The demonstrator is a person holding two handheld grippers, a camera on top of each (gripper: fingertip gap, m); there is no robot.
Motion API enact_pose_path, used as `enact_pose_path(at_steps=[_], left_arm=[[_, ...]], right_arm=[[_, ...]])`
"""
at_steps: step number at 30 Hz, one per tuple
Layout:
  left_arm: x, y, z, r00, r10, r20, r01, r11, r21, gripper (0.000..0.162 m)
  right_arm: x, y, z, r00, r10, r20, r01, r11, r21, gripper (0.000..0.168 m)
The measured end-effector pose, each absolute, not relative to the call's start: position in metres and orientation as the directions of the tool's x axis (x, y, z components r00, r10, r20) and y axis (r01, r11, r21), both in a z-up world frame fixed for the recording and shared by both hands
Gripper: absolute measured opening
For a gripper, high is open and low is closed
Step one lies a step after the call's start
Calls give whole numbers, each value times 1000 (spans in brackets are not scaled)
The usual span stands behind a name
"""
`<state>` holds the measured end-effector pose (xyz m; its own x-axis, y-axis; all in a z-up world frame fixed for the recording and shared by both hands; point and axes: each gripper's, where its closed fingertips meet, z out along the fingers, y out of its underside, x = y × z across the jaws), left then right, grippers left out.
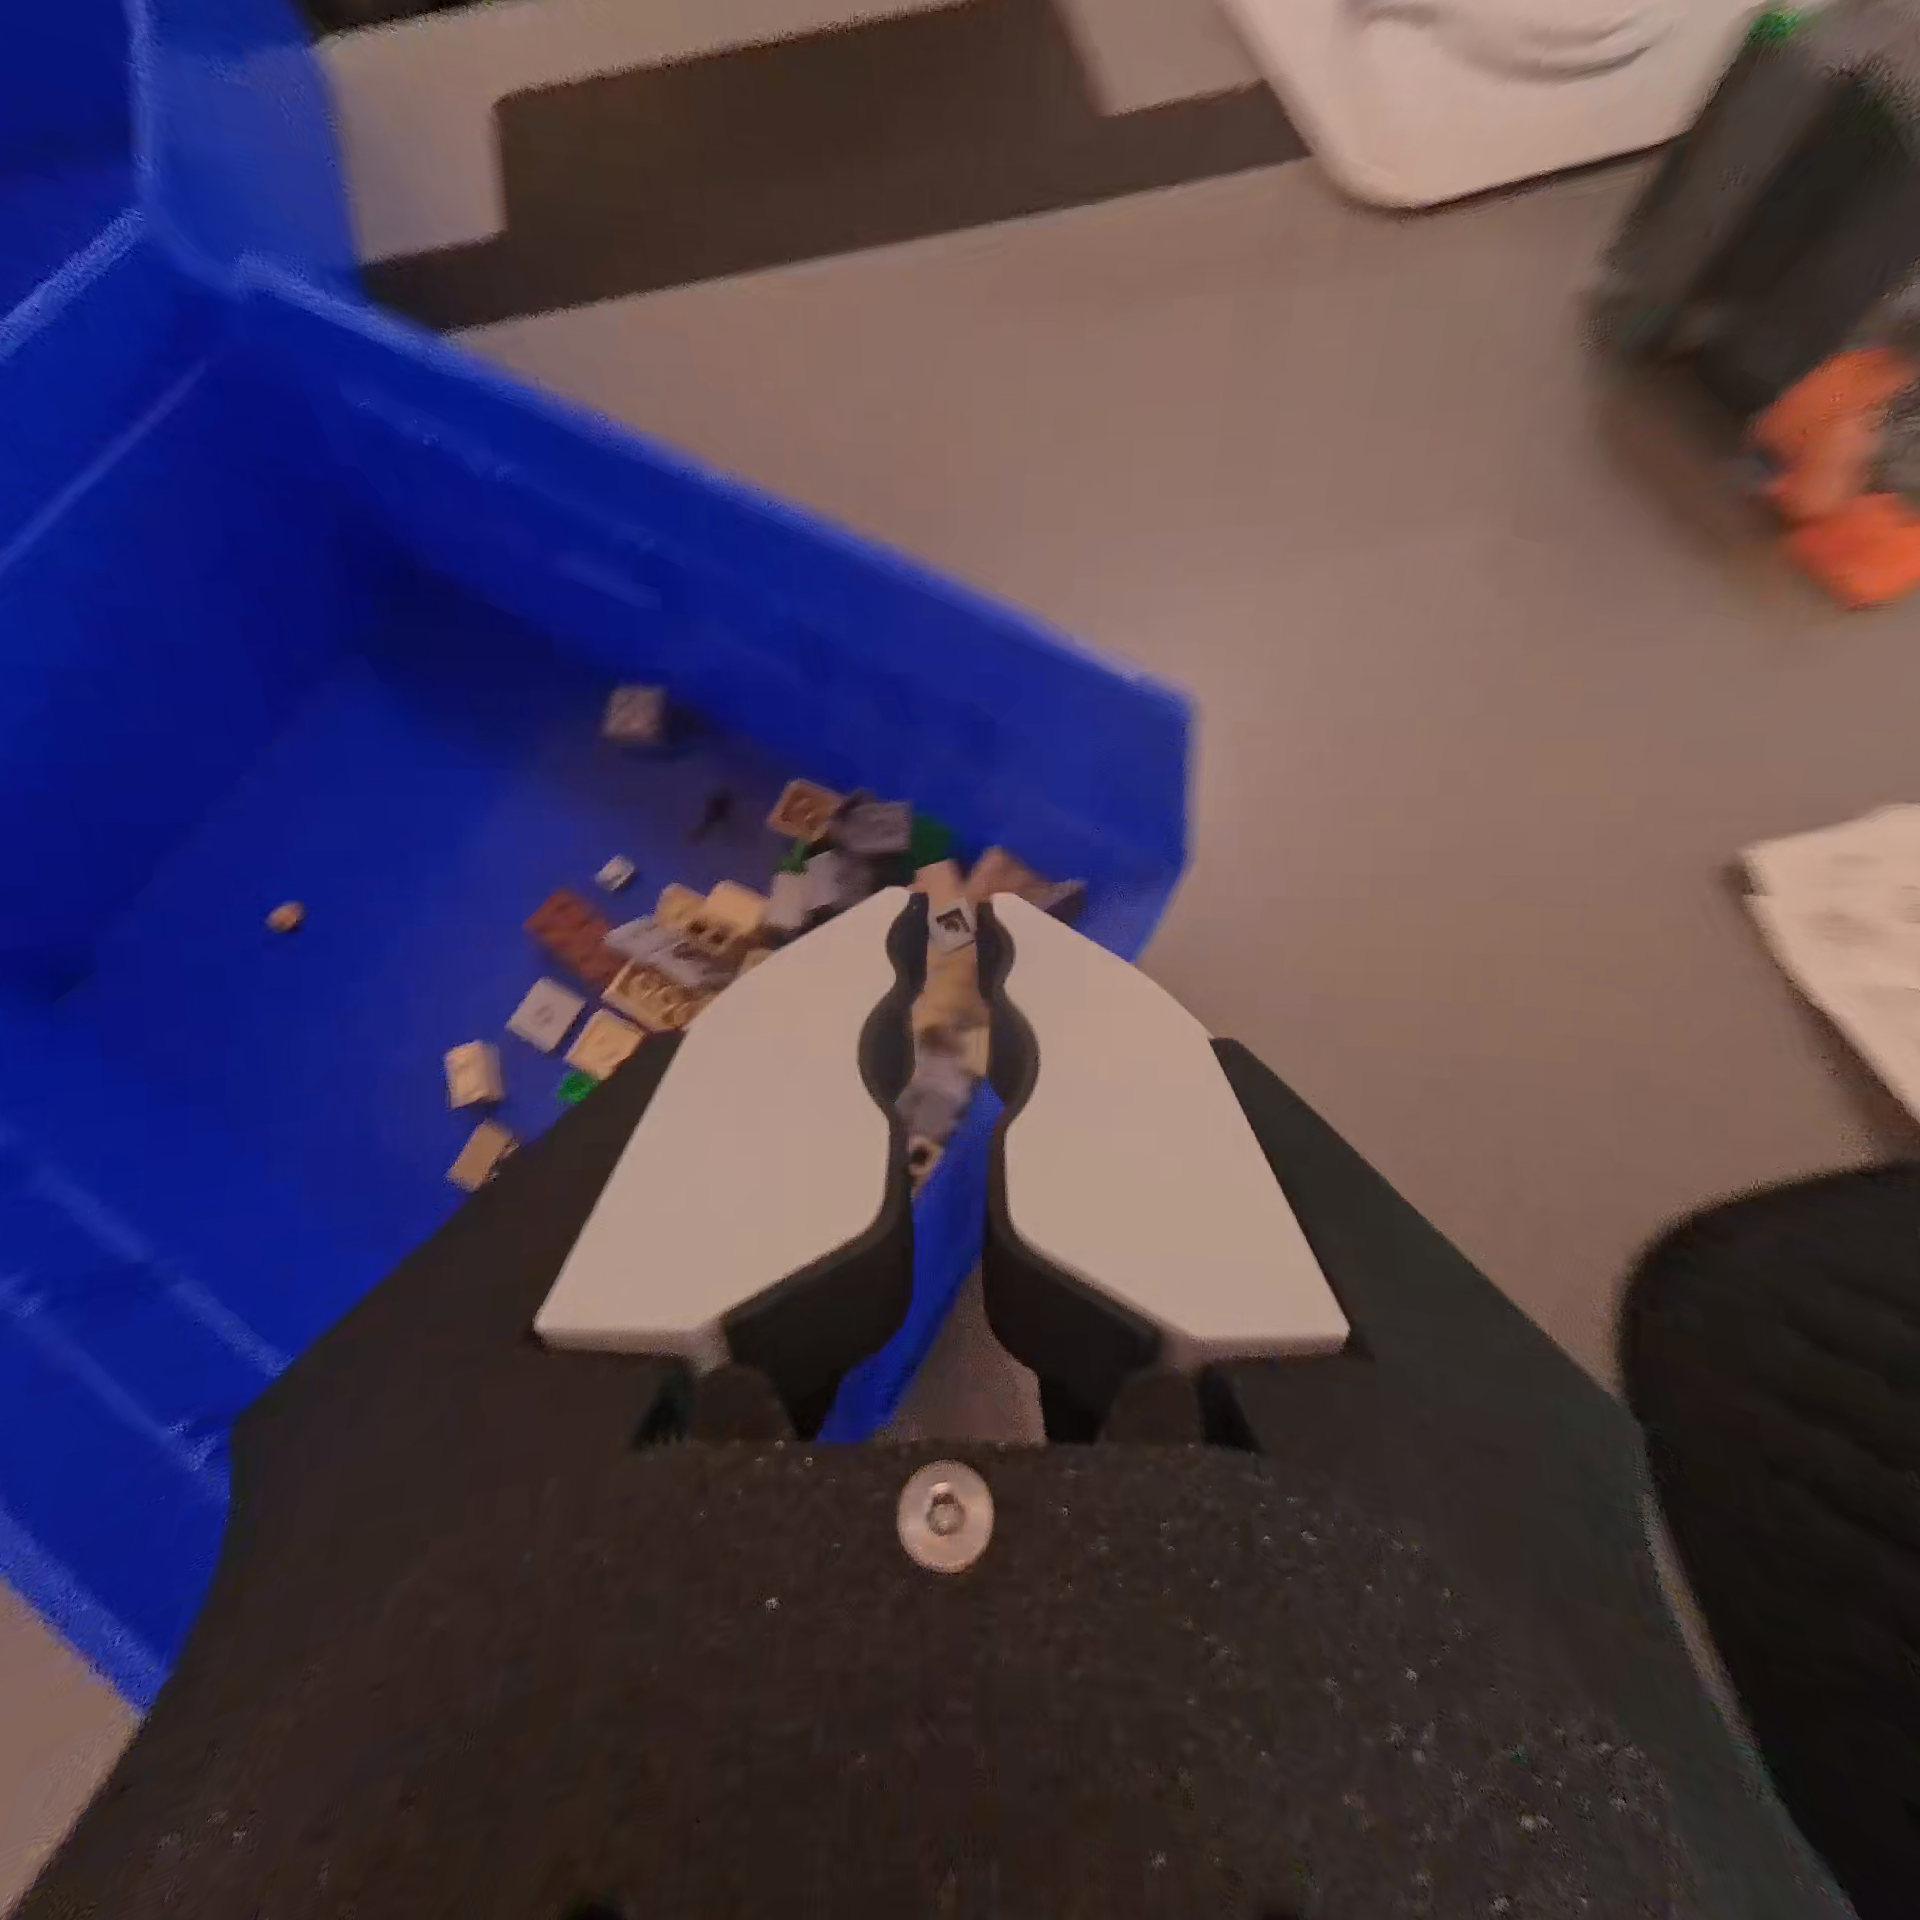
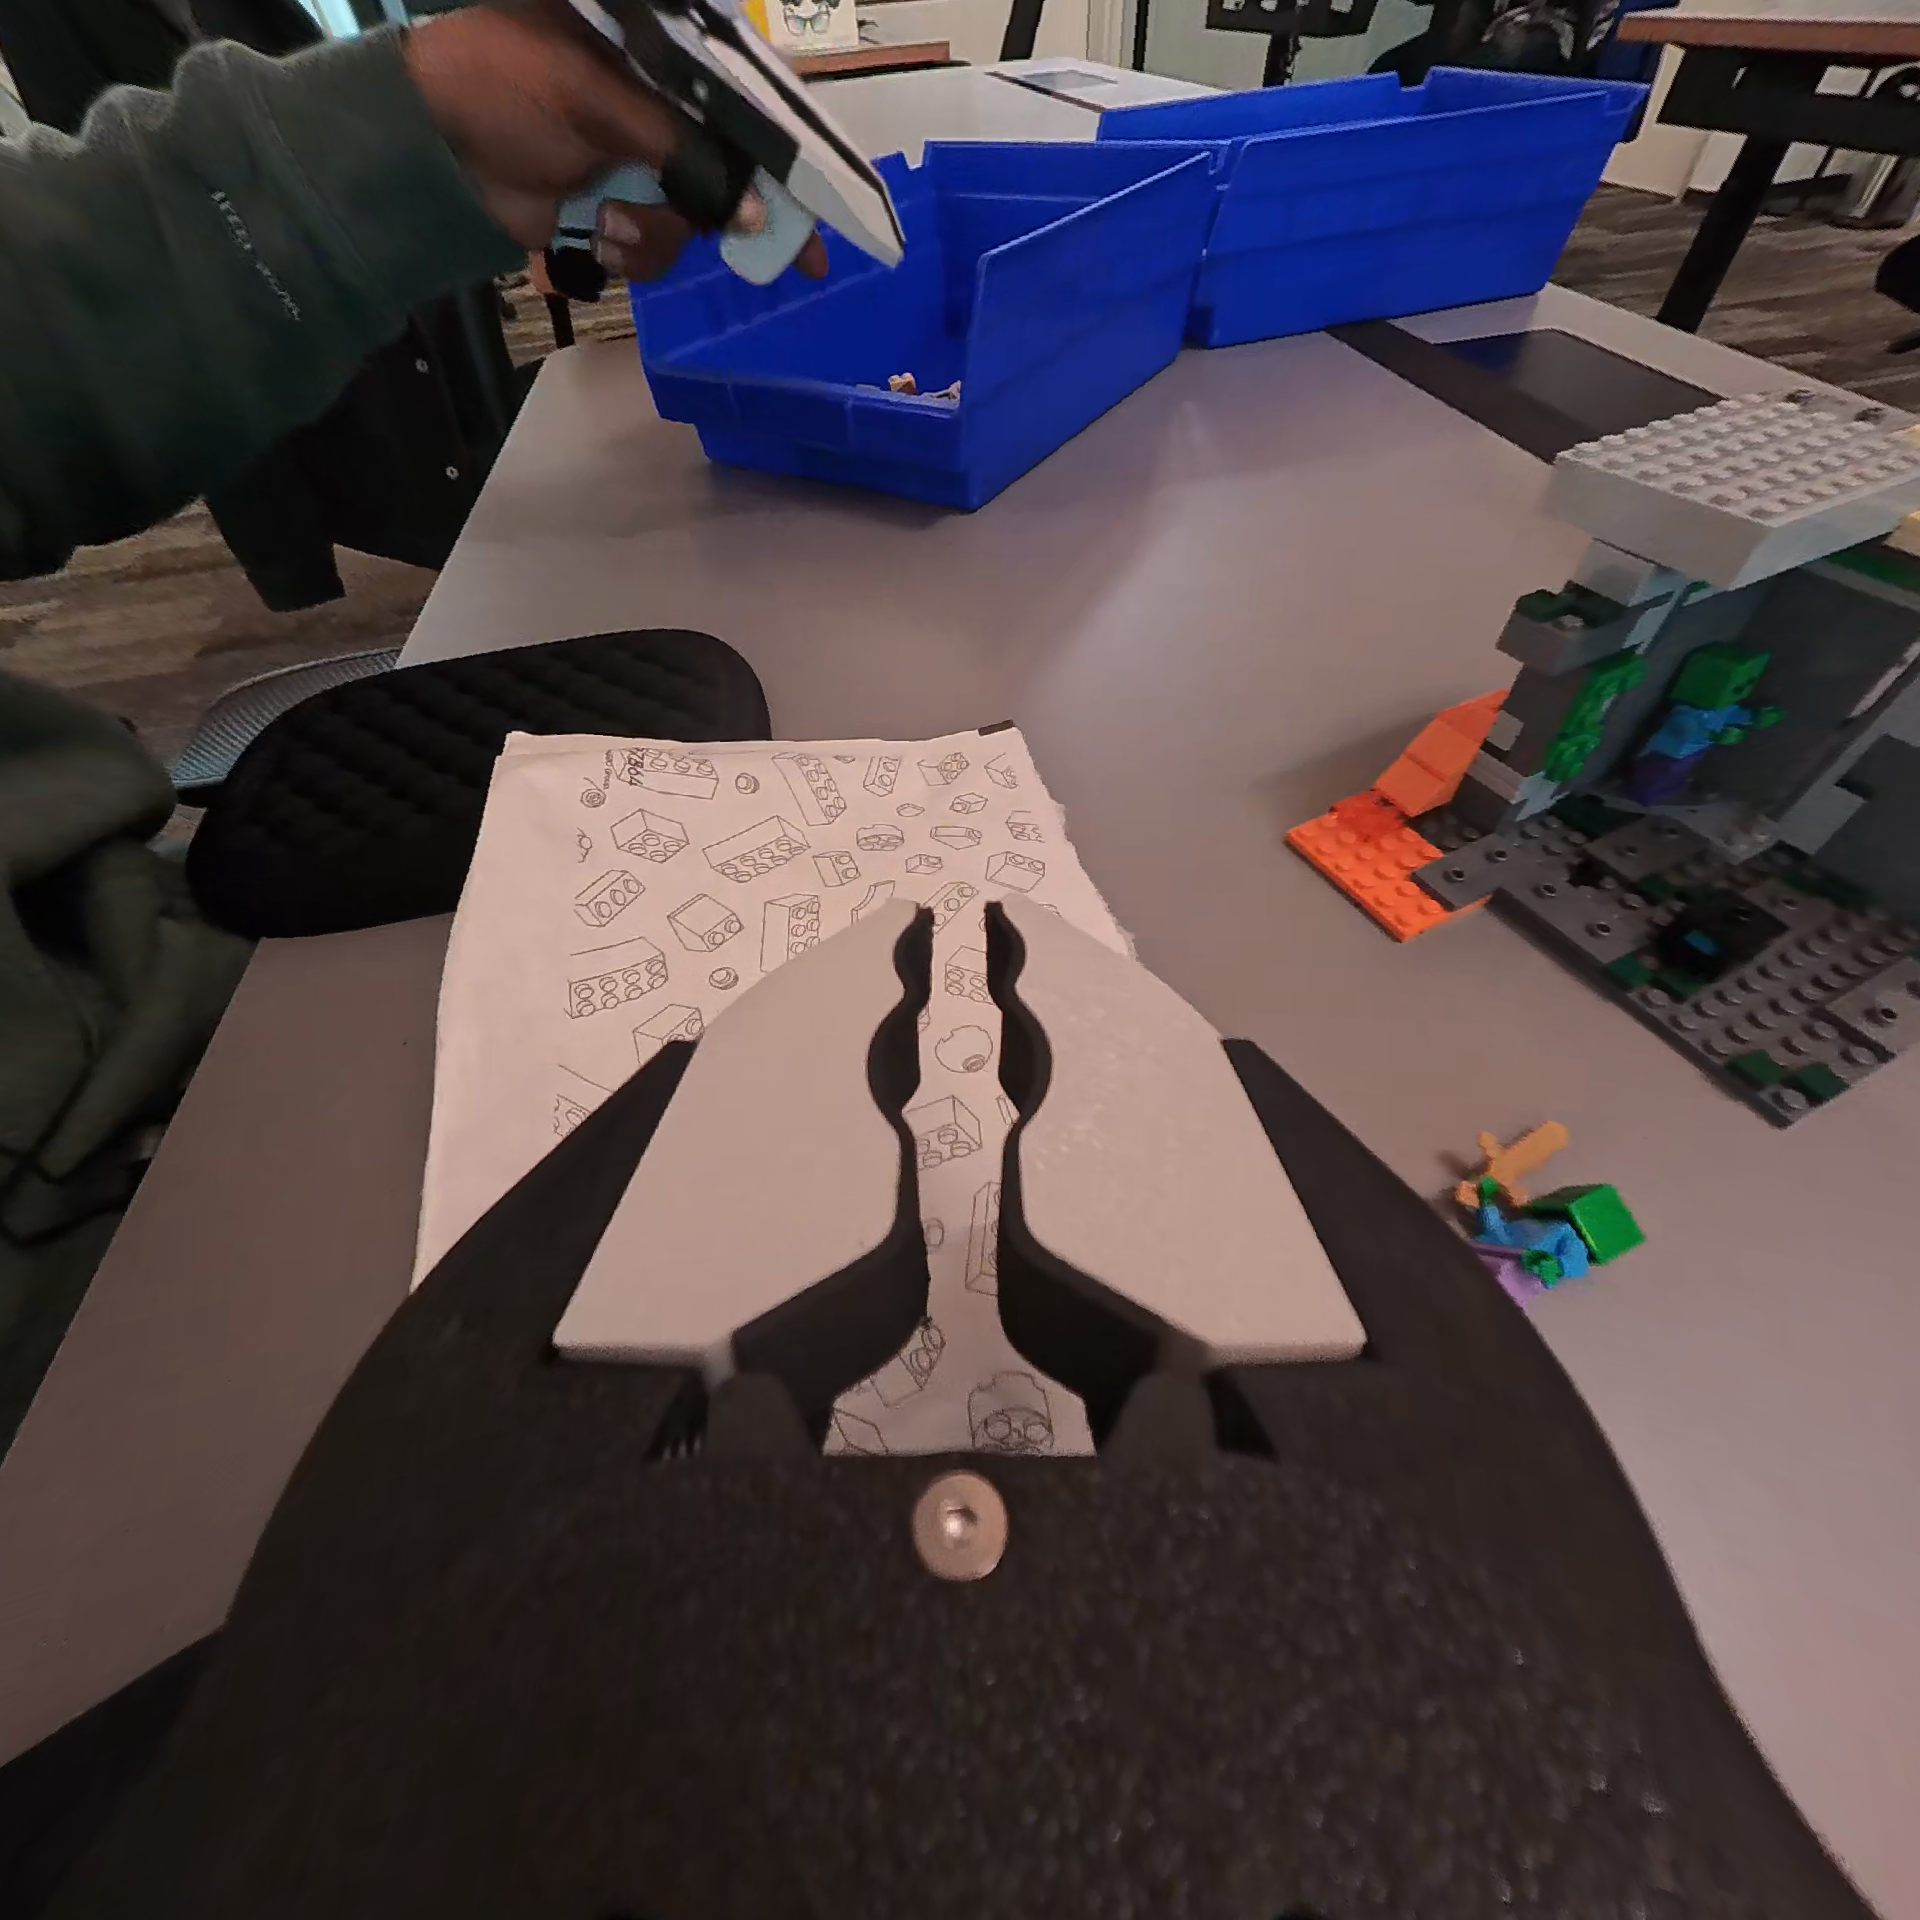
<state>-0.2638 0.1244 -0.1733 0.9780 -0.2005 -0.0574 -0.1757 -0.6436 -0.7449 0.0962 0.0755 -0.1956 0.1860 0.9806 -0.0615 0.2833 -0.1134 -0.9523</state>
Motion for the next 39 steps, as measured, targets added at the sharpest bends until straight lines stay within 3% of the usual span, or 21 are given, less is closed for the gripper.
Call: enact_pose_path(at_steps=[8,13,21,26,29,35,39], left_arm=[[-308,140,-222,996,-52,-77,-89,-768,-634,10],[-307,141,-228,996,-69,-52,-86,-775,-627,32],[-281,134,-221,980,-198,-20,-163,-741,-651,45],[-261,128,-217,959,-280,48,-178,-722,-668,33],[-251,124,-213,939,-322,120,-164,-726,-667,45],[-236,123,-199,924,-370,96,-192,-668,-719,39],[-207,118,-185,889,-458,-17,-311,-575,-756,26]], right_arm=[[95,73,-202,175,983,-52,320,-106,-941,8],[95,73,-205,174,983,-60,331,-116,-936,8],[93,71,-212,165,984,-64,360,-121,-925,8],[93,71,-214,165,984,-67,369,-124,-921,8],[93,71,-216,164,984,-70,374,-127,-919,8],[94,73,-216,174,983,-62,379,-125,-917,7],[103,89,-206,261,965,-33,333,-122,-935,6]])
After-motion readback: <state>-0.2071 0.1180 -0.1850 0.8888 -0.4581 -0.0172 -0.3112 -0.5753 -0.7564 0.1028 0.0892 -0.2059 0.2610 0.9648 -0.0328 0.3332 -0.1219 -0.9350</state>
